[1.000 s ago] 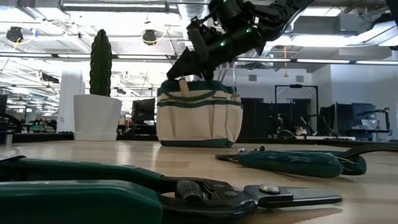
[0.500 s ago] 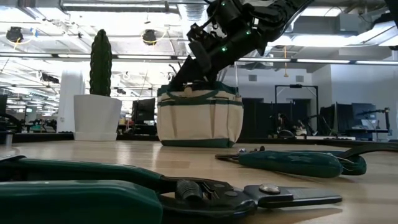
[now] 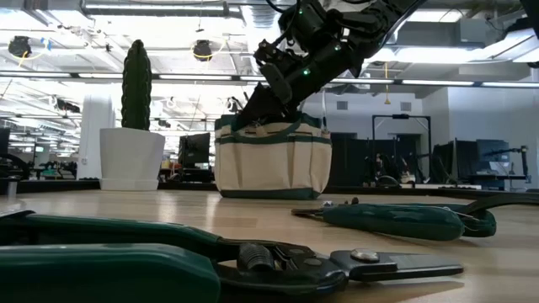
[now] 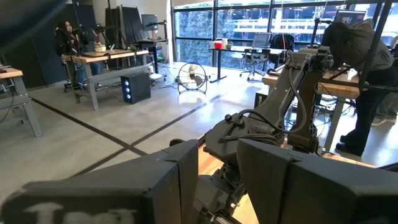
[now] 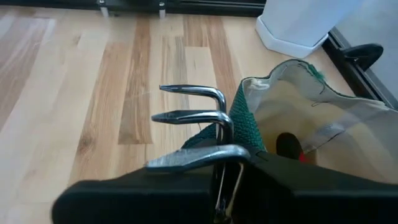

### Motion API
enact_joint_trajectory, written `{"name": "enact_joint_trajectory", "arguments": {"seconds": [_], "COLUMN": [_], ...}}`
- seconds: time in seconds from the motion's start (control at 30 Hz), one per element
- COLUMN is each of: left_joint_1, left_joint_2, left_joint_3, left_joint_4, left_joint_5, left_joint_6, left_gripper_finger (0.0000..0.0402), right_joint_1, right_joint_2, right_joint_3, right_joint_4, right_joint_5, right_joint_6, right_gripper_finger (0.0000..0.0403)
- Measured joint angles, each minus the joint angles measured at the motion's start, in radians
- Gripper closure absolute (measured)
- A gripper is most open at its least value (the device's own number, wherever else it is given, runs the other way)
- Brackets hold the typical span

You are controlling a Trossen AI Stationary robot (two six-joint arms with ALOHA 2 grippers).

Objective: Pick & Place Garden tools in Gardening bag
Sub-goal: Put the hand rake into the side pocket of the gardening bag, then adjust the gardening bag on the table

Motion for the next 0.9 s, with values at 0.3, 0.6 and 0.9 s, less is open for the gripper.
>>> {"name": "enact_joint_trajectory", "arguments": {"seconds": [0.3,0.6,0.9], "left_joint_1": [0.000,0.000,0.000], "left_joint_2": [0.000,0.000,0.000], "left_joint_3": [0.000,0.000,0.000], "left_joint_4": [0.000,0.000,0.000], "left_joint_5": [0.000,0.001,0.003], "left_joint_6": [0.000,0.000,0.000], "left_gripper_finger": [0.0300,0.0300,0.0300], "right_joint_1": [0.002,0.009,0.019], "right_joint_2": [0.000,-0.085,-0.290], "right_joint_3": [0.000,0.028,0.129], "right_joint_4": [0.026,-0.177,-0.329], "right_joint_5": [-0.004,-0.004,0.000], "right_joint_6": [0.001,-0.037,-0.030], "right_gripper_finger": [0.0306,0.0217,0.0223]}}
